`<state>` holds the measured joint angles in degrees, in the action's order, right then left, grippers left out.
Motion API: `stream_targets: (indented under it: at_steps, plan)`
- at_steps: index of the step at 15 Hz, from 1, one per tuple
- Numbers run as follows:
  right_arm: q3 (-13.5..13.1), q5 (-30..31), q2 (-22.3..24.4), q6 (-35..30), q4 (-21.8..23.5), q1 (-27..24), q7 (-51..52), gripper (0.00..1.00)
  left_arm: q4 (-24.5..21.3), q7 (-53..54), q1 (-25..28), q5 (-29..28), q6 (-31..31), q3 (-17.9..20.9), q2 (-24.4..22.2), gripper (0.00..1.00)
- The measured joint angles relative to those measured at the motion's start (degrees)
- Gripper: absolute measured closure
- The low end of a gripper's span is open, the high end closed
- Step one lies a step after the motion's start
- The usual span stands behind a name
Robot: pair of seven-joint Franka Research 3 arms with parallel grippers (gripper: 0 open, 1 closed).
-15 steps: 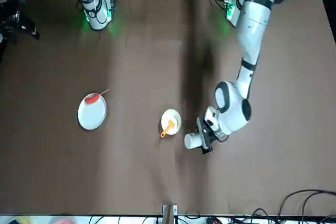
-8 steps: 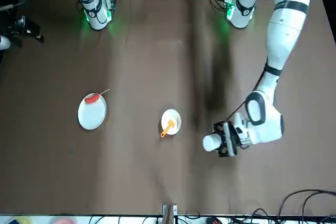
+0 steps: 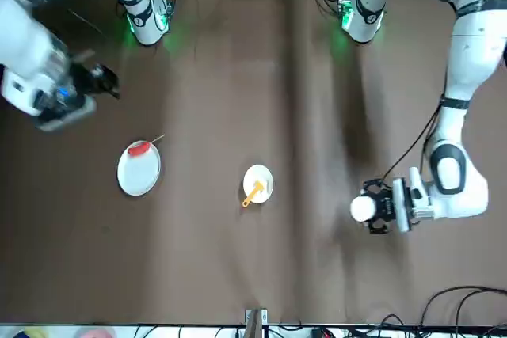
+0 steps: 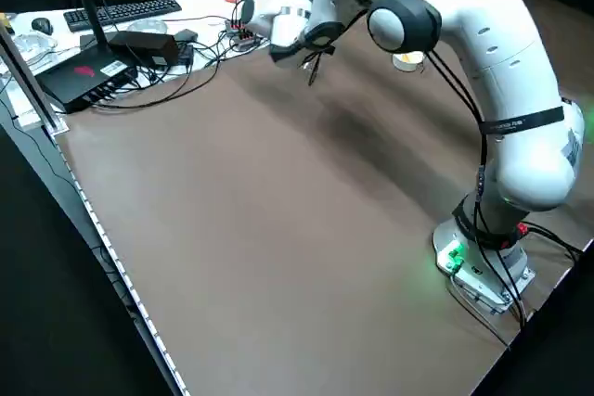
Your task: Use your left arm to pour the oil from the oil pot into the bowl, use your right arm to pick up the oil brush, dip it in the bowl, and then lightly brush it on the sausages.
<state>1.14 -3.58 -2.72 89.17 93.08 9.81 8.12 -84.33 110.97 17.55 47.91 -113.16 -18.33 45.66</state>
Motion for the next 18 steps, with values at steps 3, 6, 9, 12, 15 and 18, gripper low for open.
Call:
stream_targets:
  at_steps: [3,6,9,12,15,18]
  plan:
    - [0.05,-1.62,-5.83,7.75,0.14,4.68,-4.33,0.00,0.00,8.40,6.52,0.58,5.30,-0.77,0.02,0.47]
    - [0.01,-8.48,-14.23,22.76,-0.01,6.62,-8.74,0.00,-0.11,14.26,12.48,4.76,8.50,-0.88,0.80,0.47]
    - [0.04,-9.35,-20.15,28.14,-2.30,8.42,-11.93,0.00,-0.14,16.80,15.11,6.05,10.13,-0.89,1.27,0.47]
    - [0.08,-13.67,-25.52,34.44,-3.97,11.07,-12.66,0.03,-0.51,20.09,18.81,8.79,13.39,-0.81,2.37,0.47]
    - [0.25,-17.72,-30.20,43.74,-4.88,13.94,-12.75,0.12,-0.61,24.22,23.21,10.72,15.26,-0.81,4.16,0.47]
    - [1.63,-18.96,-34.03,53.28,-5.40,15.52,-13.00,0.23,-0.74,28.95,26.47,11.81,15.86,-0.74,5.41,0.47]
